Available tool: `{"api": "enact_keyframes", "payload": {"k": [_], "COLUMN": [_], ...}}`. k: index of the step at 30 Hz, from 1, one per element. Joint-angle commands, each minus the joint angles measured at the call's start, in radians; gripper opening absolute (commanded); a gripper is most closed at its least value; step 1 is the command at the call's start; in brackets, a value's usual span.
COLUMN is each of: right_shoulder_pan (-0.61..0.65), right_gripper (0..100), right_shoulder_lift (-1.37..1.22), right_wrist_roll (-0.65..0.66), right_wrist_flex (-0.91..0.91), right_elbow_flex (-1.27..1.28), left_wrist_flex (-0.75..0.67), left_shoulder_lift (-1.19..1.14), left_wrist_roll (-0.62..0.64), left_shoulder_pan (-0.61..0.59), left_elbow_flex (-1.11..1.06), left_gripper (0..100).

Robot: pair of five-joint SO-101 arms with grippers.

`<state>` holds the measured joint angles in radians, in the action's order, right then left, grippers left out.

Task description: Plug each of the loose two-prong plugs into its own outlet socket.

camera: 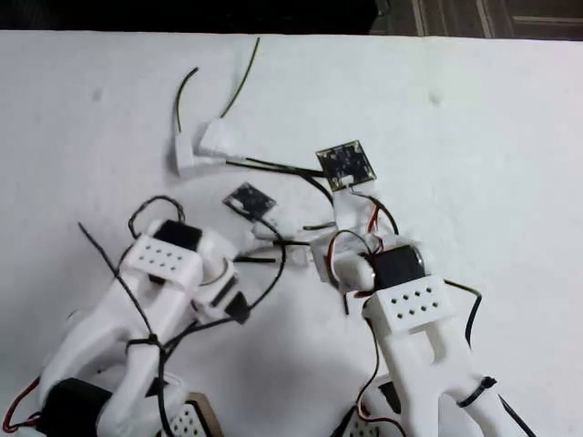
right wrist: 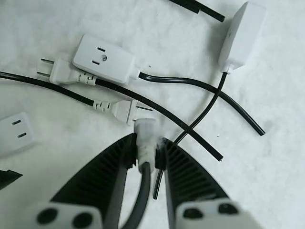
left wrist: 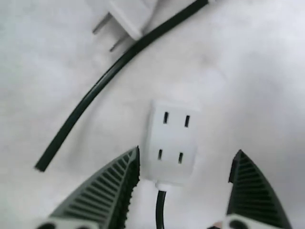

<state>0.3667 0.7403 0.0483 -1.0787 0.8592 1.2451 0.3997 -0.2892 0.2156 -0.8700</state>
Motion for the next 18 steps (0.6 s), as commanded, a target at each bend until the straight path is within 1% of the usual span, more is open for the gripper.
{"api": "enact_keyframes", "payload": {"k": [1, 4, 6, 8, 14, 18], "right_shoulder_pan": [-0.013, -0.013, -0.013, -0.013, 0.022, 0.084], "right_gripper": [1.8, 1.8, 1.8, 1.8, 1.8, 1.8], "right_shoulder_lift": [0.025, 0.027, 0.027, 0.027, 0.056, 0.143], "right_wrist_roll": [0.009, 0.009, 0.009, 0.009, 0.009, 0.009], "right_wrist_flex": [0.010, 0.008, 0.008, 0.007, -0.071, -0.134], "right_elbow_flex": [-0.008, -0.008, -0.008, -0.008, -0.026, -0.023], "left_wrist_flex": [0.035, 0.064, 0.101, 0.147, 0.238, 0.241], "left_shoulder_lift": [0.036, 0.062, 0.136, 0.251, 0.664, 0.780], "left_wrist_roll": [0.002, 0.000, -0.041, -0.075, -0.092, -0.092], "left_shoulder_pan": [-0.053, -0.105, -0.136, -0.165, -0.303, -0.400], "left_elbow_flex": [0.075, 0.106, 0.110, 0.112, 0.098, 0.048], "left_gripper": [30, 30, 30, 30, 31, 31]}}
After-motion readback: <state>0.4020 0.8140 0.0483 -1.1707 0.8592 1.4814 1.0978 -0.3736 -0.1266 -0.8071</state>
